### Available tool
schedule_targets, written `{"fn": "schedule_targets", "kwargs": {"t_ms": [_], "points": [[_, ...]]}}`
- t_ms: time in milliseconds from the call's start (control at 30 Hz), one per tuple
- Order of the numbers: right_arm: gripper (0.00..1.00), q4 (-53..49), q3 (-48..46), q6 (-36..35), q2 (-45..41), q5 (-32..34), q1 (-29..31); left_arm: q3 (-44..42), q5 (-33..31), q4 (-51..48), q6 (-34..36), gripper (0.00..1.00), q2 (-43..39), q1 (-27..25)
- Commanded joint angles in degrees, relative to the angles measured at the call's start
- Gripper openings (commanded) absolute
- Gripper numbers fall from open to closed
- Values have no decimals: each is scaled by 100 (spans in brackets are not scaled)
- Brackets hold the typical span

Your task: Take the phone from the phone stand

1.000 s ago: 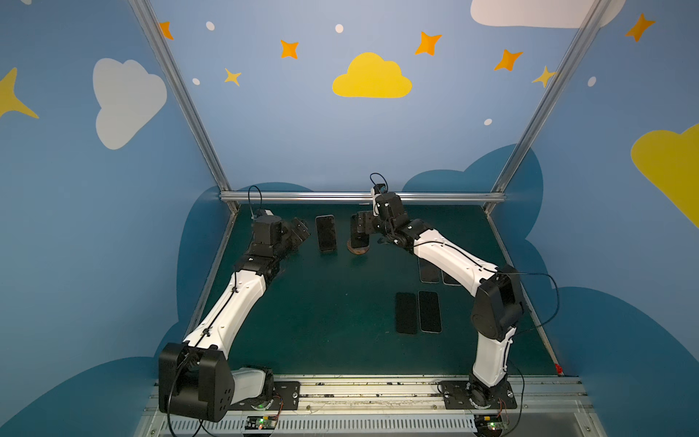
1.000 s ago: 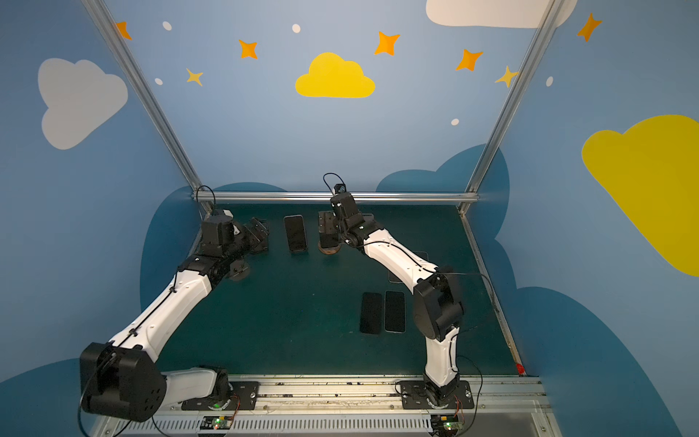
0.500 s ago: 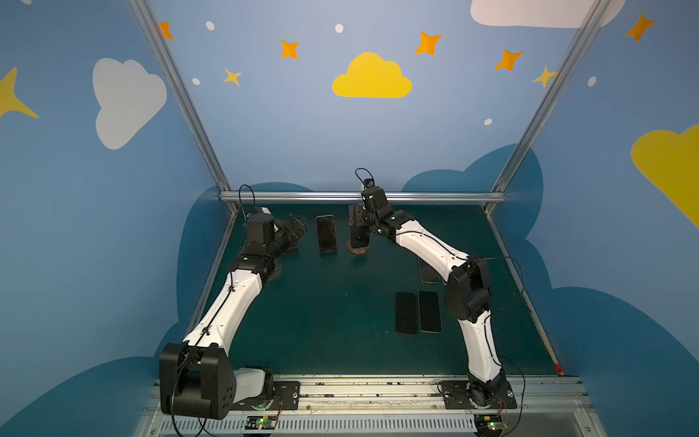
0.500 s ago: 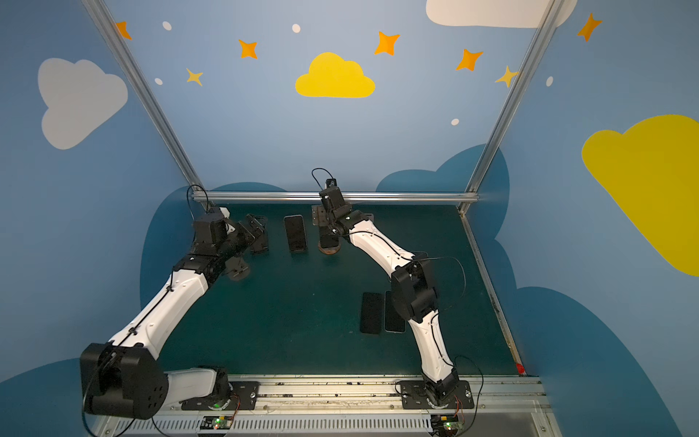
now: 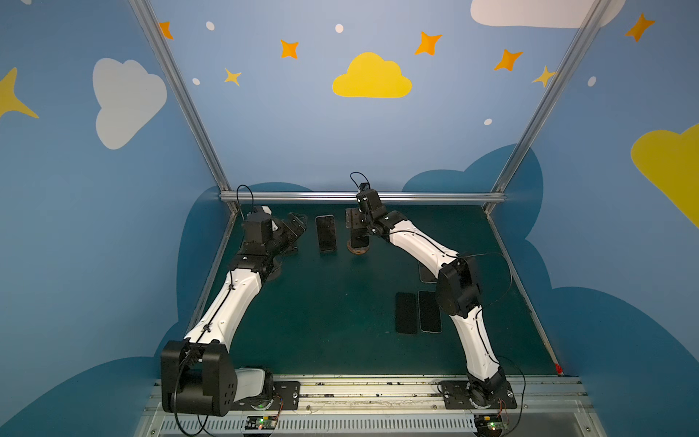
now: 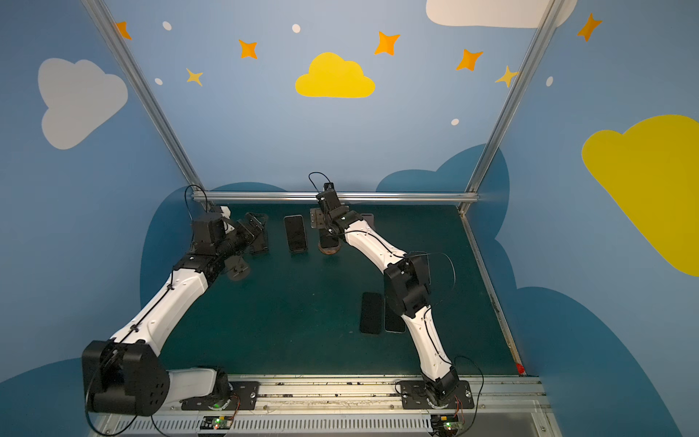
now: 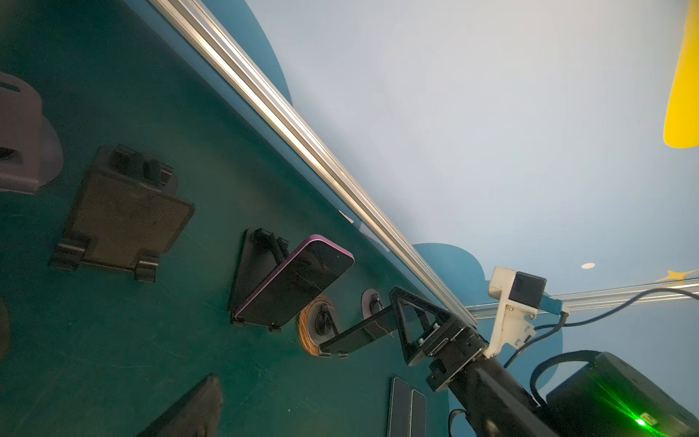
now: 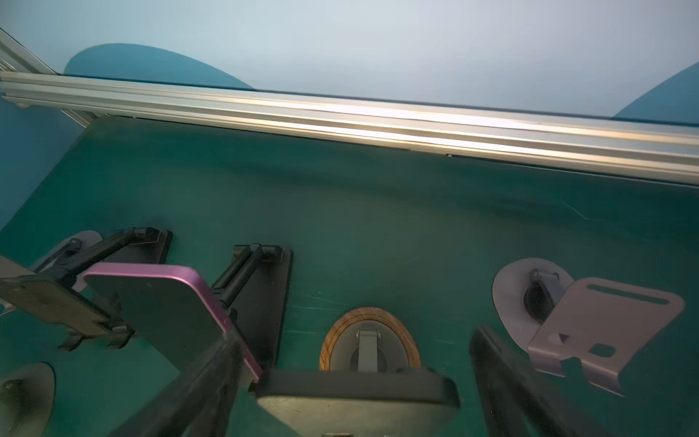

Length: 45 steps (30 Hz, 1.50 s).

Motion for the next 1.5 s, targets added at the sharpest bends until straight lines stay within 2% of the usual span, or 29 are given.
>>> {"fn": "schedule_targets", "kwargs": {"t_ms": [0, 467, 767, 1133, 1467], "points": [[93, 68, -11, 117, 72, 4, -31, -41, 162, 189, -106, 100, 43, 67], [92, 274, -163, 294, 190, -60, -75, -85, 268, 286, -215, 100, 75, 94], [90, 251, -94, 176, 352, 144, -67, -93, 356, 338, -319, 100, 116, 140], [79, 349, -170, 129, 260, 141, -14, -172, 375, 467, -406, 100, 69, 183], [74, 468, -248, -98, -167, 147, 57, -137, 597, 546, -493, 100, 186, 194]]}}
